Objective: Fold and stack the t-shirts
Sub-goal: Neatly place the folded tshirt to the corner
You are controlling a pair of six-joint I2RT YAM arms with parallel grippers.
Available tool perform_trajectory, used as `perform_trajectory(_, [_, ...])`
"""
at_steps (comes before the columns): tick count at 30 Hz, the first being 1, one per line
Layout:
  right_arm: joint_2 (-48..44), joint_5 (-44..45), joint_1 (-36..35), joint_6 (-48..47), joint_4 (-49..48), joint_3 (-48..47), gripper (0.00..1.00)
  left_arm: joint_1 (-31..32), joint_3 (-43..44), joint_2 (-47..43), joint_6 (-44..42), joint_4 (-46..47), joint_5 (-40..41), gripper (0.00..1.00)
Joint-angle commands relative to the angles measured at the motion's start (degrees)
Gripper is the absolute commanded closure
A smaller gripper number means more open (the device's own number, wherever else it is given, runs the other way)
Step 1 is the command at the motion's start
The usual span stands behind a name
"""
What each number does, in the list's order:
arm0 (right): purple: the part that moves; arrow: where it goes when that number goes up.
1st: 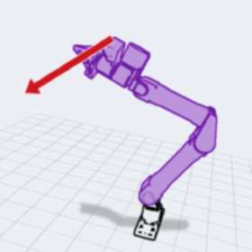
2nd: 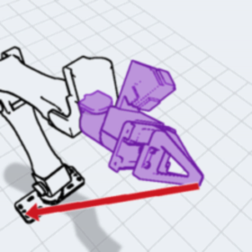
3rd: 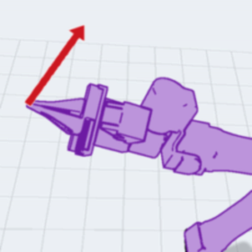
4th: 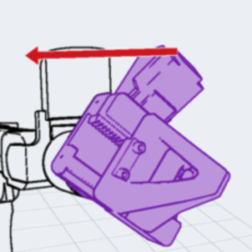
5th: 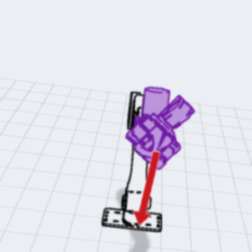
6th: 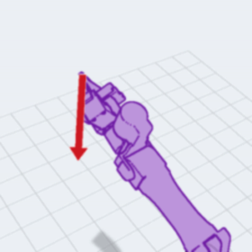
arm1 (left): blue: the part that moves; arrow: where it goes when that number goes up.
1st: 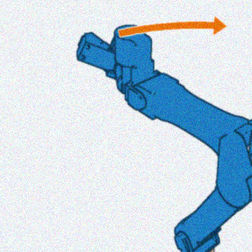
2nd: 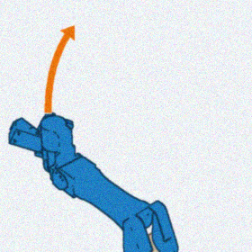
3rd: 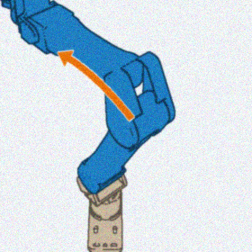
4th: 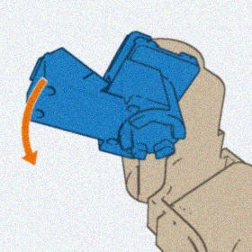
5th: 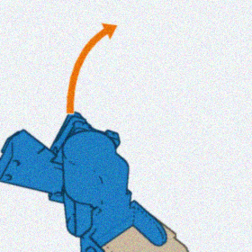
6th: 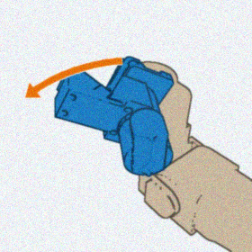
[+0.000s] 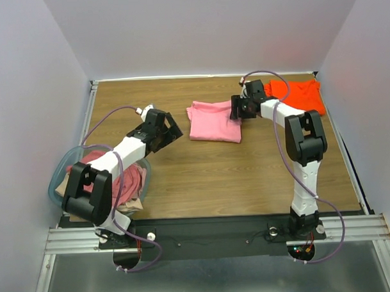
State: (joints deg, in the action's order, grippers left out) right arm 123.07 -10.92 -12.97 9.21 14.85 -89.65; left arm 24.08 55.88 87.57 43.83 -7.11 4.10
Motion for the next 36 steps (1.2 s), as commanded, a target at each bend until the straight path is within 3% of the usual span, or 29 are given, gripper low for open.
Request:
perform_trajectory(1, [-0.8,4.5,-6.0,3.3,0.4,2.8,0.37,0.4,-4.6,-6.4,2.0,2.2,2.3,0.02])
perform_trajectory(8, [-0.1,12.2,-9.9,9.8,0.1,3.8,0.62,0.4,-9.1,-13.2,3.2,1.8,3.8,0.02])
perform_trajectory(12, [0.7,14.8,-11.3,10.9,-0.2,3.5,0.71,0.4,-10.5,-16.9,3.8,1.1,4.8,0.02])
perform_trajectory(15, [0.6,16.9,-11.3,12.7,-0.4,3.0,0.93,0.4,-11.0,-19.0,4.1,-0.2,5.6,0.02])
perform_trajectory(17, [-0.5,19.4,-11.3,12.4,-0.7,2.7,1.00,0.4,-11.0,-20.2,4.1,-1.1,7.0,0.02])
perform_trajectory(24, [-9.1,21.8,-10.0,0.8,-0.9,3.4,1.00,0.4,-12.0,-26.2,4.2,-4.9,11.1,0.02])
perform_trajectory(32, [-18.4,18.1,-1.8,-16.2,-0.7,7.1,1.00,0.1,-11.6,-29.7,3.3,-8.8,14.5,0.02])
perform_trajectory(36, [-18.2,21.1,1.9,-22.8,-0.1,5.7,1.00,0.1,-11.6,-29.7,3.8,-10.4,14.3,0.02])
